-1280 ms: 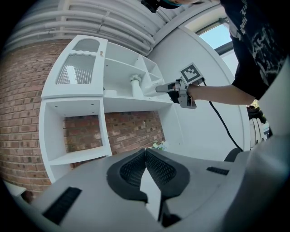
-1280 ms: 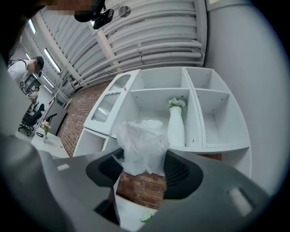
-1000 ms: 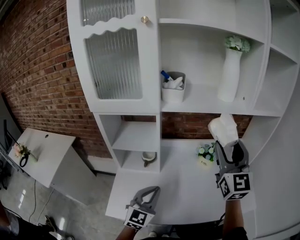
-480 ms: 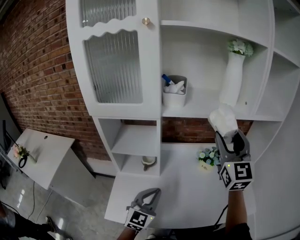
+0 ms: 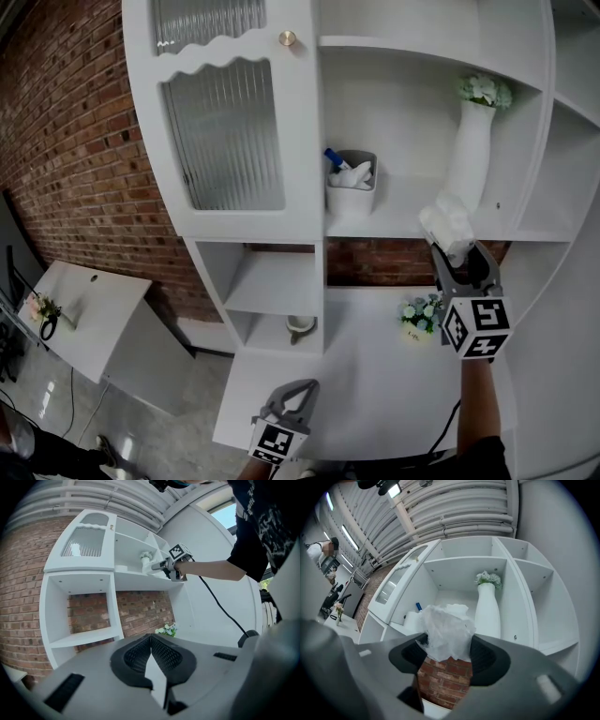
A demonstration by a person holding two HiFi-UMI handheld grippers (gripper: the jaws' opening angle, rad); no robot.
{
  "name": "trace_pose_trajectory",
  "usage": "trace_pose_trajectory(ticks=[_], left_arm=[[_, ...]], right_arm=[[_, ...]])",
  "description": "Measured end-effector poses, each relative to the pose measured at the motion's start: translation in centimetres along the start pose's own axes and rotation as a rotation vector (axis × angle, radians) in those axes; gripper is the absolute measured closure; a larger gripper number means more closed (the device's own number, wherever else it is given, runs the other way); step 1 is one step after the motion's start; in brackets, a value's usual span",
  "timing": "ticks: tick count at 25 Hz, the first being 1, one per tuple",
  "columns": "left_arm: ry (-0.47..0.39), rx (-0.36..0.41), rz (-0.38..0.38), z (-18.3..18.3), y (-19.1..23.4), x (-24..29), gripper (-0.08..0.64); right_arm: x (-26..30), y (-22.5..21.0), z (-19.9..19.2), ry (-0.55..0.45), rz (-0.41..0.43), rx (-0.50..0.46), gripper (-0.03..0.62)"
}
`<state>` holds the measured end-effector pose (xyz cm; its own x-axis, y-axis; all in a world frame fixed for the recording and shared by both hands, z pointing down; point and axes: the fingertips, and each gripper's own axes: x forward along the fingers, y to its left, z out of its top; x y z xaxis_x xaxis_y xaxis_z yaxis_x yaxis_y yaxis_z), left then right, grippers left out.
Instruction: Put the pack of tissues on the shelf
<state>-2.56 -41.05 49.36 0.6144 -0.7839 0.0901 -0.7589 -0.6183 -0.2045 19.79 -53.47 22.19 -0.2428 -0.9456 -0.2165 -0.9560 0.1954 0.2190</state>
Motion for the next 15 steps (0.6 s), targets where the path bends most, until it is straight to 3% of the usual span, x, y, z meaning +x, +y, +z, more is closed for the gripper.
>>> trace_pose_trajectory(ticks=[5,15], left_arm=[[0.006,-0.004,0.012,-0.4,0.6,-0.1,0.549],[0.027,-0.012,0.04,-1.3,1.8,-0.6,0.549]], right_arm=[[2.0,0.0,0.2,0.03,0.025,0.027,0.333],[4.2,-1.1,-0.8,0.08,-0.005,0.064,0.328]])
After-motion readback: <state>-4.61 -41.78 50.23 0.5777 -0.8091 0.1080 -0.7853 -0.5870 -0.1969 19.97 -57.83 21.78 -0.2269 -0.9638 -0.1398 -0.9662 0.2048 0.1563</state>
